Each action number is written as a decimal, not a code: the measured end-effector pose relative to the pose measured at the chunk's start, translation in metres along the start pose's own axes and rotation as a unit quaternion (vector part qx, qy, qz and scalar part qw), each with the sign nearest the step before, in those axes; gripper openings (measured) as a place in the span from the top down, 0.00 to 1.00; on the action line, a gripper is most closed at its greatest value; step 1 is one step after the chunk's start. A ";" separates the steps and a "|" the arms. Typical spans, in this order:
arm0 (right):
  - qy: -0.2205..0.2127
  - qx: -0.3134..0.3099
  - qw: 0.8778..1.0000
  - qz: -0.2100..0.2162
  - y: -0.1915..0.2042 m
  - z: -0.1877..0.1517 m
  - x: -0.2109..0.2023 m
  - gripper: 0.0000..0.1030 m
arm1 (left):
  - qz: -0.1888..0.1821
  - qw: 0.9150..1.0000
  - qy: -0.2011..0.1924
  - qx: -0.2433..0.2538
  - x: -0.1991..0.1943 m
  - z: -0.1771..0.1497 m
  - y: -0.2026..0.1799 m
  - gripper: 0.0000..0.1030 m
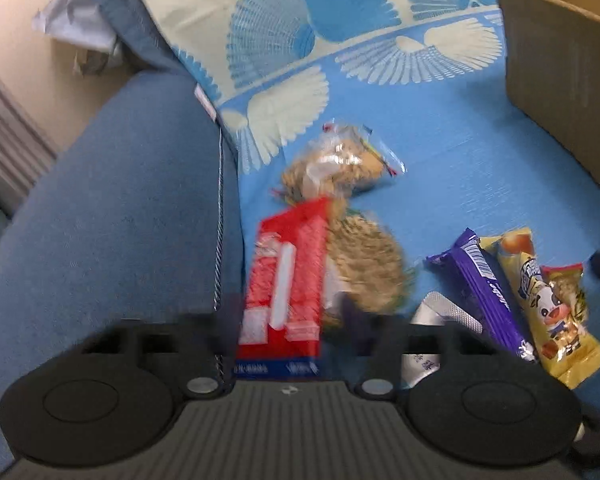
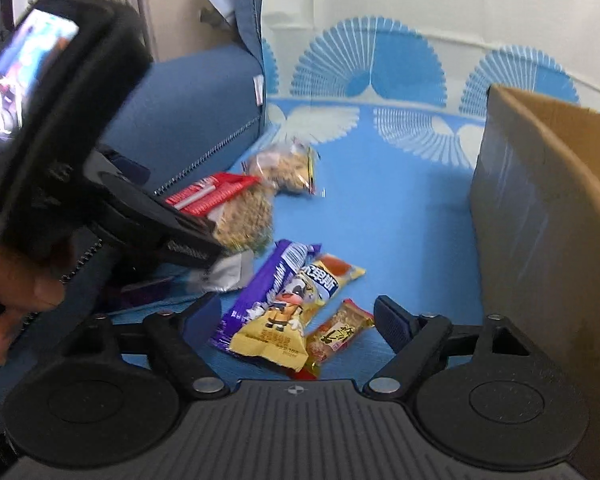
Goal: Organize snacks
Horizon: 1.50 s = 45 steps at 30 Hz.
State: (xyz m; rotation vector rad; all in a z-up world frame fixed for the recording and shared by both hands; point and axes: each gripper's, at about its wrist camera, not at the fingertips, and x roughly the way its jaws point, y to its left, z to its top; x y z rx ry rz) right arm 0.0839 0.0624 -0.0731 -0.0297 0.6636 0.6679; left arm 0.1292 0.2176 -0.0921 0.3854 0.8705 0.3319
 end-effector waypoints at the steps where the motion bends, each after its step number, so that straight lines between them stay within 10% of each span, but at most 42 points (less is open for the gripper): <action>1: 0.004 0.001 1.000 0.003 0.000 0.000 0.001 0.30 | -0.005 1.000 0.006 -0.009 0.001 -0.001 0.002 0.80; 6: 0.011 -0.001 1.000 0.022 0.000 0.001 0.002 0.76 | -0.012 0.998 0.006 -0.062 -0.011 -0.011 0.017 0.94; 11: -0.004 -0.014 1.000 0.019 0.000 0.002 -0.012 0.99 | -0.031 0.991 -0.011 -0.128 -0.040 -0.028 0.029 0.95; 24: -0.005 -0.052 0.998 0.035 0.015 -0.005 -0.052 1.00 | -0.140 0.961 0.008 -0.239 -0.088 -0.099 0.033 0.95; 32: 0.033 -0.048 0.997 0.041 0.026 -0.019 -0.067 0.98 | -0.172 0.958 0.021 -0.229 -0.084 -0.096 0.026 0.87; 34: 0.036 -0.047 0.998 0.038 0.026 -0.020 -0.066 0.92 | -0.167 0.955 0.015 -0.245 -0.085 -0.099 0.031 0.76; 38: 0.030 -0.038 0.999 0.024 0.021 -0.021 -0.063 0.48 | -0.146 0.959 0.005 -0.243 -0.086 -0.098 0.029 0.53; 45: 0.041 -0.007 0.998 0.042 0.014 -0.022 -0.045 0.42 | -0.115 0.964 0.012 -0.238 -0.070 -0.086 0.018 0.31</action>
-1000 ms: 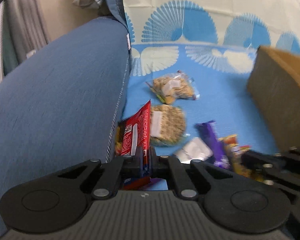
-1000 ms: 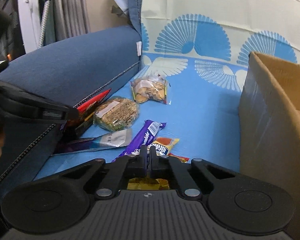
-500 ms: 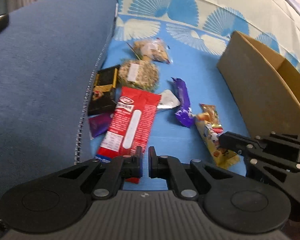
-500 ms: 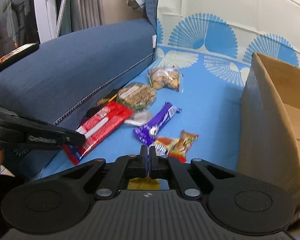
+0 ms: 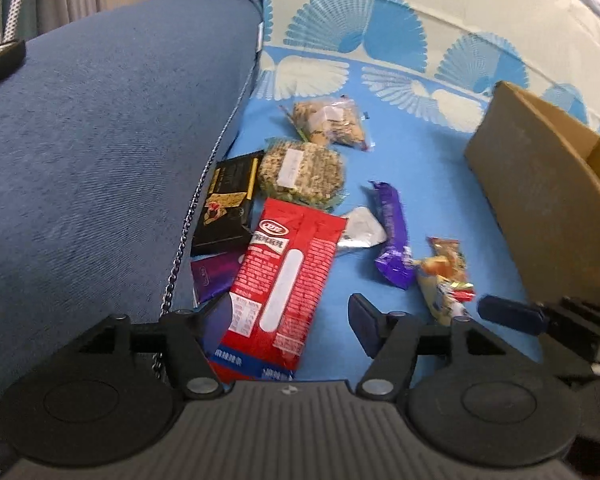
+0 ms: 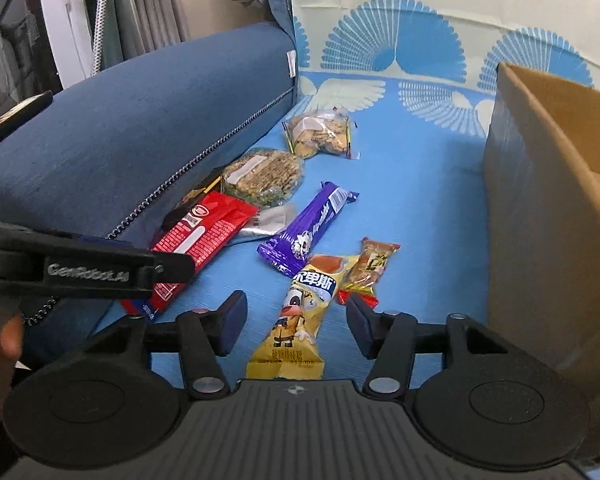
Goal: Organize snacks
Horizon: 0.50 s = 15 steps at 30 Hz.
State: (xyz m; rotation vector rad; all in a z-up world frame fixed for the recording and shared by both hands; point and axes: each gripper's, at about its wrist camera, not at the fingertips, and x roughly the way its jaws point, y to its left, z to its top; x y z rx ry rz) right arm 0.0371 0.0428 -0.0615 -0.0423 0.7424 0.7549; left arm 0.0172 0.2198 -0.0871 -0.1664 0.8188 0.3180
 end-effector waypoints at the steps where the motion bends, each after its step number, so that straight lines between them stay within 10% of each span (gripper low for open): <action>1: 0.004 0.001 1.000 0.001 -0.001 0.000 0.003 0.42 | 0.007 1.000 0.003 0.002 0.004 0.001 -0.002 0.30; 10: 0.026 0.011 1.000 0.000 -0.008 -0.005 0.014 0.46 | 0.044 0.998 0.030 0.040 0.032 0.003 -0.019 0.13; 12: 0.030 0.010 0.999 0.001 -0.009 -0.006 0.016 0.68 | 0.049 0.997 0.033 0.043 0.035 0.003 -0.020 0.12; 15: 0.030 0.005 1.000 0.000 -0.010 -0.006 0.014 0.75 | 0.040 0.998 0.036 0.033 0.037 0.004 -0.017 0.12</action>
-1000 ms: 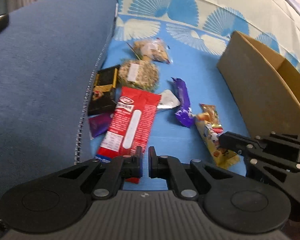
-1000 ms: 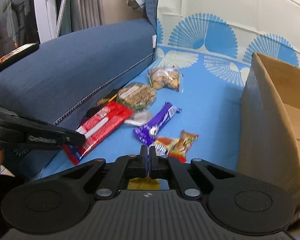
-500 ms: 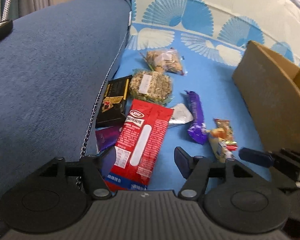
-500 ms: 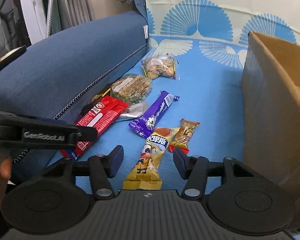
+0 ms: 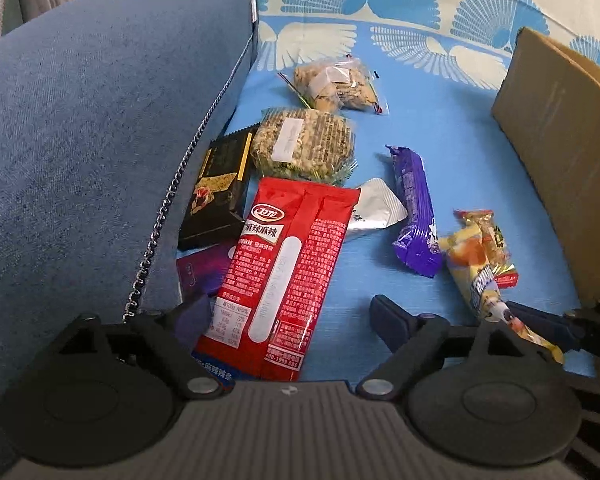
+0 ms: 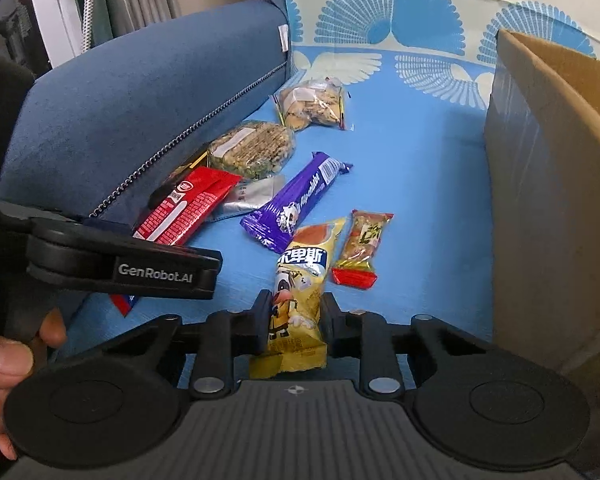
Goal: Organize snacks
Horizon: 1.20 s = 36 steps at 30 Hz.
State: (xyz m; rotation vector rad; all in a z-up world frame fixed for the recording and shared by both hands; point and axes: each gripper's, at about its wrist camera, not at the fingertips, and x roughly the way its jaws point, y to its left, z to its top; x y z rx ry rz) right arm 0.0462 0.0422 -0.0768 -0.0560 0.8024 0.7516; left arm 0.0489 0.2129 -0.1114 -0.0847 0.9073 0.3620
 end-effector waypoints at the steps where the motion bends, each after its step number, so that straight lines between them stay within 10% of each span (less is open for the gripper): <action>1: -0.002 -0.003 1.000 0.001 0.000 0.000 -0.003 0.76 | -0.002 1.000 0.000 -0.003 0.000 0.000 0.001 0.13; 18: 0.033 -0.069 0.997 0.026 0.021 -0.019 -0.080 0.90 | -0.072 0.994 -0.038 -0.075 -0.029 -0.005 0.026 0.66; 22: 0.039 -0.051 0.998 0.023 0.016 -0.029 -0.074 0.86 | -0.118 0.989 -0.017 -0.092 -0.039 -0.011 0.030 0.66; 27: 0.047 -0.046 0.998 0.012 0.013 -0.033 -0.067 0.45 | -0.162 0.982 0.018 -0.099 -0.038 -0.016 0.030 0.58; 36: 0.068 -0.039 0.997 0.008 0.012 -0.038 -0.053 0.43 | -0.135 0.988 0.038 -0.063 -0.024 -0.014 0.013 0.21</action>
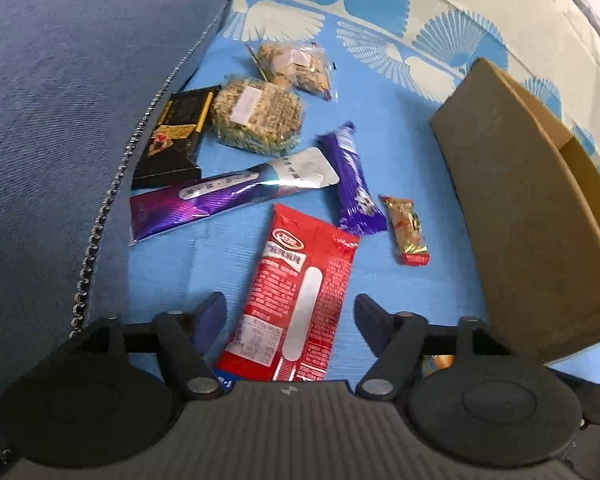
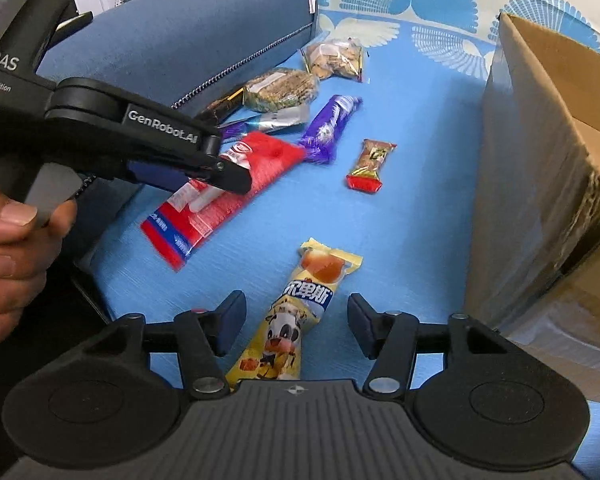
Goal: Organize snacks
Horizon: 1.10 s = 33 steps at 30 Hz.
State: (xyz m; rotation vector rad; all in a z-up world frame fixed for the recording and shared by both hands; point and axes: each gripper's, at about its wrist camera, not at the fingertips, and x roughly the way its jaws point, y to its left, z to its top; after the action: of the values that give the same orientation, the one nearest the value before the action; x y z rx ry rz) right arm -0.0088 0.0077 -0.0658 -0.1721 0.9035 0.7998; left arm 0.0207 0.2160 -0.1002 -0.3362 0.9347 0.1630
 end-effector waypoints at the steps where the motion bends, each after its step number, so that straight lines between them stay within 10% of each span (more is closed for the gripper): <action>1: 0.001 -0.001 1.000 0.000 0.000 0.000 0.000 0.43 | 0.003 1.000 0.001 0.007 0.001 0.000 -0.002 0.19; 13: 0.003 -0.007 1.000 0.002 0.000 -0.002 0.000 0.46 | 0.037 0.997 0.009 0.060 0.010 -0.003 -0.020 0.11; 18: -0.002 -0.024 1.000 -0.007 0.003 -0.003 0.000 0.83 | 0.049 0.997 0.009 0.066 0.012 -0.003 -0.022 0.11; 25: -0.050 -0.029 0.998 -0.010 0.002 0.003 -0.013 0.87 | 0.059 0.995 0.009 0.075 0.014 -0.004 -0.024 0.11; 33: -0.012 -0.014 1.000 -0.007 -0.003 -0.002 0.000 0.86 | 0.071 0.995 -0.013 0.073 0.009 -0.005 -0.025 0.45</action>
State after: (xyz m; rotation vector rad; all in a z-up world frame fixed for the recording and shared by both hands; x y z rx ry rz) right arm -0.0084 0.0048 -0.0674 -0.1924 0.8674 0.8010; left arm 0.0294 0.1913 -0.1050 -0.1310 0.9404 0.2275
